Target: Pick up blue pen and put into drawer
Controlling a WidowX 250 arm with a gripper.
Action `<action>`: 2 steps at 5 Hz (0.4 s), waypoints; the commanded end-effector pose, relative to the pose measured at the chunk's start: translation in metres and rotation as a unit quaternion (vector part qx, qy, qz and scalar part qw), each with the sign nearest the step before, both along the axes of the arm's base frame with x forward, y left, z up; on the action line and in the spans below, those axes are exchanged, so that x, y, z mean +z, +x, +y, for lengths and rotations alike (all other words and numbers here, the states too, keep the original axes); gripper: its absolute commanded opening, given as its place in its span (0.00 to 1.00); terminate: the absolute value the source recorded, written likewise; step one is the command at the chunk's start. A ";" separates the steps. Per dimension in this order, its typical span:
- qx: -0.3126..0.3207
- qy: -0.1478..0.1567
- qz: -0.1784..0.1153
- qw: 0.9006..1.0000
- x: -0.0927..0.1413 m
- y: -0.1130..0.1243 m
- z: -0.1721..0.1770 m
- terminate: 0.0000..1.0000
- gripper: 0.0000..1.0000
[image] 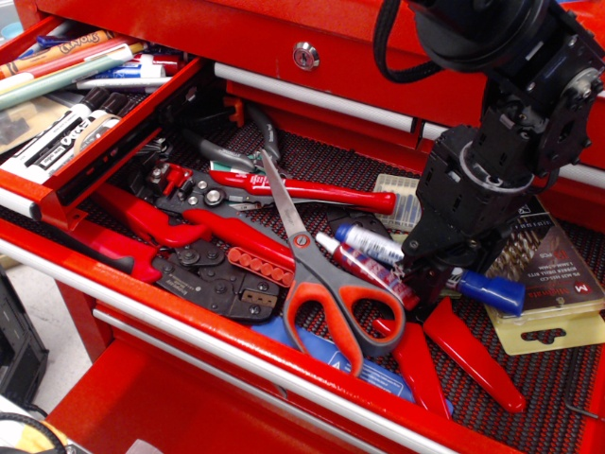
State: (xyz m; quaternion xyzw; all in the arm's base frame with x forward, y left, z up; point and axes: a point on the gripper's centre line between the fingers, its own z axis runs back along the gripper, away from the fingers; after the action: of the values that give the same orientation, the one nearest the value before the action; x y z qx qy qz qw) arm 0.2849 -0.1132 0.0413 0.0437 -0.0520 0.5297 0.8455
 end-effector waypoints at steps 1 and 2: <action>-0.011 -0.001 -0.002 1.000 0.017 0.008 0.001 0.00 0.00; -0.041 0.055 0.001 0.998 0.040 0.004 0.020 0.00 0.00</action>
State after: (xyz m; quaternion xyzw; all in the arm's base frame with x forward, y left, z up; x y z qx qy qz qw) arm 0.2751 -0.0859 0.0726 0.1246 -0.0681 0.4661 0.8733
